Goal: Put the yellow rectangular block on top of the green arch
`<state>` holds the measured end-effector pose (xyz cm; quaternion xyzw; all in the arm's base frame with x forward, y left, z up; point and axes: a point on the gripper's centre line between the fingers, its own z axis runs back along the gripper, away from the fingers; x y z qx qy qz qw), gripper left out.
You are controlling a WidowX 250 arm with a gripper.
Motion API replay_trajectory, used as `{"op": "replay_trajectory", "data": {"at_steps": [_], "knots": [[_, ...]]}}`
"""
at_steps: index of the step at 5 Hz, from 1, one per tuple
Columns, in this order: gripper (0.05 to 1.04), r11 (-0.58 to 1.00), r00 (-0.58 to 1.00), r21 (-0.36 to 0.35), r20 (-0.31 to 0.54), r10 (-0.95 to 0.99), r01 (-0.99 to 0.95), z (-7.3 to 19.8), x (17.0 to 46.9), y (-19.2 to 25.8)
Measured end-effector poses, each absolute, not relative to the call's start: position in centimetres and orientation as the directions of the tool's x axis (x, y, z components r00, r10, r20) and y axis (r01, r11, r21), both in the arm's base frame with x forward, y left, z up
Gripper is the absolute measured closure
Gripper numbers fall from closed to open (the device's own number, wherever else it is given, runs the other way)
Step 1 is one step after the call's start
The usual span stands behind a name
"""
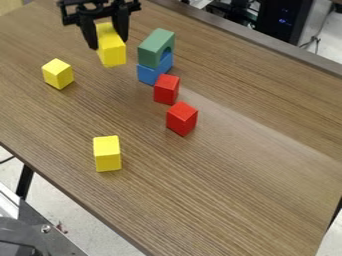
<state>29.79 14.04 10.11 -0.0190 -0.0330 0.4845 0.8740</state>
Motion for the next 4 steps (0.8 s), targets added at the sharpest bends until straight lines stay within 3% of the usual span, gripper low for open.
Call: {"op": "replay_trajectory", "data": {"at_steps": [2, 4], "knots": [[0.511, 0.715, 0.709, -0.153, 0.100, 0.698, -0.682, 12.9, 29.9, 12.4], [0.511, 0.784, 0.784, -0.174, 0.084, 0.615, -0.596, 13.0, 29.7, 11.9]]}}
